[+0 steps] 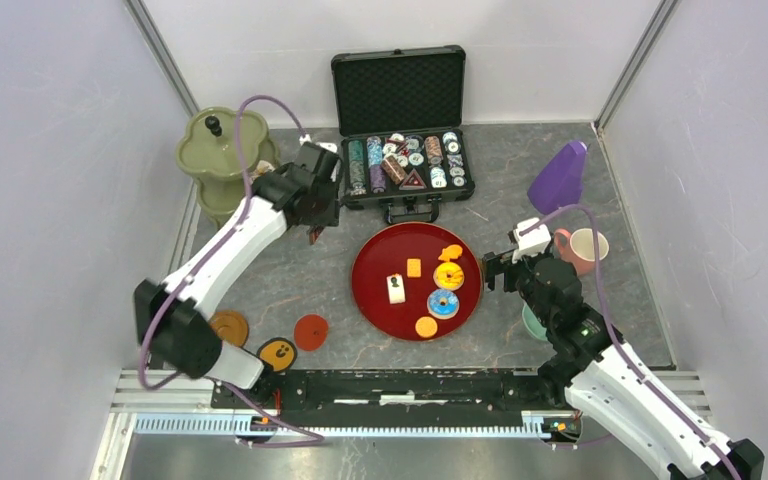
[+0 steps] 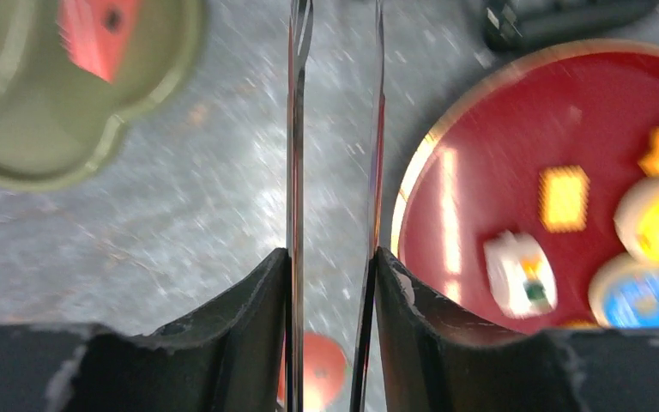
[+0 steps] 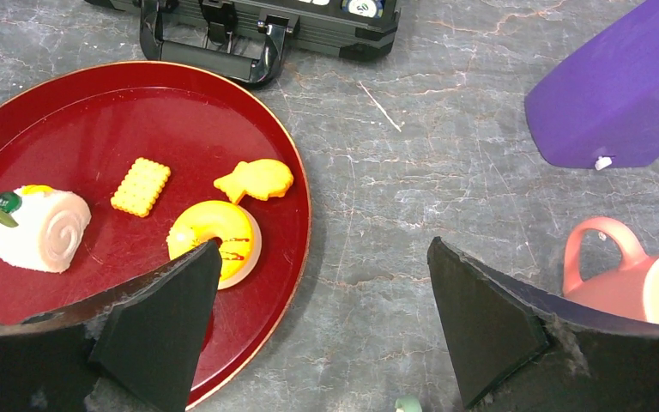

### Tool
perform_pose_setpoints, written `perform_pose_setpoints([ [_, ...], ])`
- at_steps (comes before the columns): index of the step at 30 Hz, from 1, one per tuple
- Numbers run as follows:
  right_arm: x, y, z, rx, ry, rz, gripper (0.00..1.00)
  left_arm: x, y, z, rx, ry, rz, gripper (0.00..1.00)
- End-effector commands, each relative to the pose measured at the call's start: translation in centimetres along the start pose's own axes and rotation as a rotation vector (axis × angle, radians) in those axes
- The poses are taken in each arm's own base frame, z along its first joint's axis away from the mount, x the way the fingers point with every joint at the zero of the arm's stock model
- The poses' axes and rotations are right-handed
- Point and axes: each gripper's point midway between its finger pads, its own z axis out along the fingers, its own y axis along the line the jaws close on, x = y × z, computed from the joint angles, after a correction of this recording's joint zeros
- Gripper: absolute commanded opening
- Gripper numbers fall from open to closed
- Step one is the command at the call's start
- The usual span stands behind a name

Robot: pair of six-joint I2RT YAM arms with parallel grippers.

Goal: Serve the afternoon tea

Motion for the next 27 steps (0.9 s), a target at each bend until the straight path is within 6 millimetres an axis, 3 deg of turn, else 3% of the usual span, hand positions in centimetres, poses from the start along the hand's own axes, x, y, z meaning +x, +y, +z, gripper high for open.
perform_pose_setpoints([
  [1,-1.4,0.4,0.1,-0.017,-0.049,0.02,0.98,4.8,-3.9,-5.9,0.35,0.082,-0.097,0.48],
  [5,-1.4,0.7,0.3,-0.031,-0.052,0.02,0.98,8.5,-6.3,-10.4,0.512,0.132,-0.274,0.53],
  [9,-1.4,0.9,0.5,-0.04,-0.041,0.012,0.98,11.8,-9.5,-13.0,0.52,0.157,-0.29,0.53],
  [12,-1.3,1.0,0.6,-0.043,-0.035,0.011,0.98,12.5,-10.9,-14.1,0.476,0.123,-0.355,0.53],
  [18,-1.4,0.8,0.3,-0.036,-0.045,0.015,0.98,11.6,-9.8,-15.9,0.205,-0.118,-0.33,0.52],
  [24,-1.6,0.8,0.0,-0.038,-0.054,0.02,0.98,13.5,-11.7,-16.5,0.084,-0.134,-0.336,0.6],
  [27,-1.5,1.0,0.0,-0.049,-0.061,0.027,0.98,14.4,-13.7,-16.0,0.141,-0.101,-0.373,0.62],
])
